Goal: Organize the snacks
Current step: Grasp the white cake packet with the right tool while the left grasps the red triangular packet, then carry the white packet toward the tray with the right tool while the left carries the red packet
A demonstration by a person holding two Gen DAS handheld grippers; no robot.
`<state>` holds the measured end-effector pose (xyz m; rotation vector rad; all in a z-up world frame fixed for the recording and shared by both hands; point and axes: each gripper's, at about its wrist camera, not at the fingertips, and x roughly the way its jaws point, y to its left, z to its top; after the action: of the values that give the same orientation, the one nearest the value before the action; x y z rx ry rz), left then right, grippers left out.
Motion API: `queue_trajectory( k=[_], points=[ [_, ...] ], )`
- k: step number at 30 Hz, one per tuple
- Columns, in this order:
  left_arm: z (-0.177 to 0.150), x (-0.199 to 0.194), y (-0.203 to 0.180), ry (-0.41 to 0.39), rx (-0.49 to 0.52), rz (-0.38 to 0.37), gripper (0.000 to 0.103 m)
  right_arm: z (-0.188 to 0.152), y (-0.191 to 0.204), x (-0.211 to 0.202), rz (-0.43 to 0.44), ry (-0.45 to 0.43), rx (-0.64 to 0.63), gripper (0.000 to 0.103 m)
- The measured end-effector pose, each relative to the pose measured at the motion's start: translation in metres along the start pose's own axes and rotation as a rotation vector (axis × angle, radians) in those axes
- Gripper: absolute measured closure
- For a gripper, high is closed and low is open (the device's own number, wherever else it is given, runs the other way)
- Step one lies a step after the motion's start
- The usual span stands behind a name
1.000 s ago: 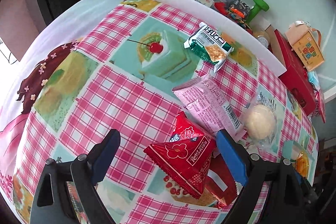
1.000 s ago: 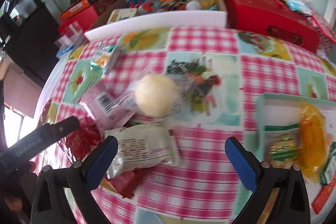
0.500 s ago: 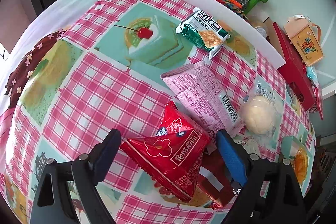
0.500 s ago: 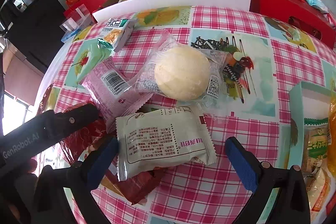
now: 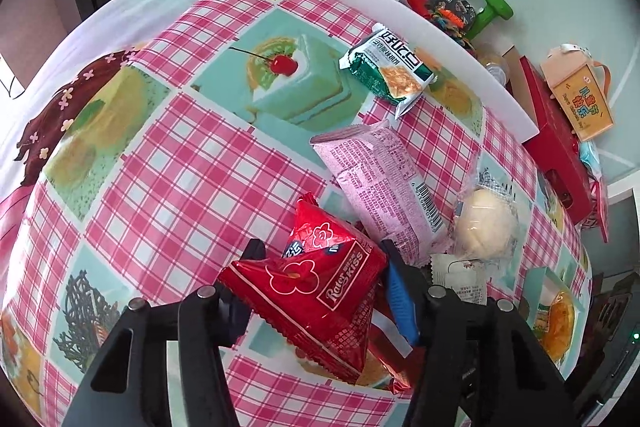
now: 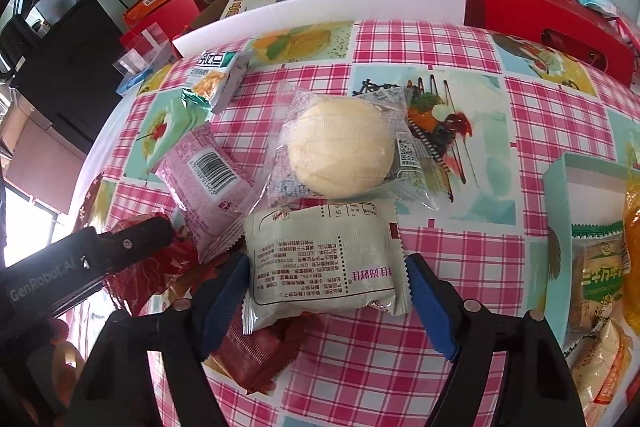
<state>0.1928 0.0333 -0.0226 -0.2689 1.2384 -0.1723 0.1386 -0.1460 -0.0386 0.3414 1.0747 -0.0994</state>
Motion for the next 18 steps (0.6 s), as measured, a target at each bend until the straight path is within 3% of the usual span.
queue_trajectory(
  k=[8,18],
  points=[
    [-0.009,-0.02,-0.002,-0.029,0.012,0.003,0.047,-0.011,-0.009,-0.013,-0.003,-0.015,-0.002,0.037],
    [-0.029,-0.049,-0.013,-0.076,0.061,-0.004,0.047,-0.03,-0.022,-0.041,-0.003,-0.036,0.028,0.038]
  ],
)
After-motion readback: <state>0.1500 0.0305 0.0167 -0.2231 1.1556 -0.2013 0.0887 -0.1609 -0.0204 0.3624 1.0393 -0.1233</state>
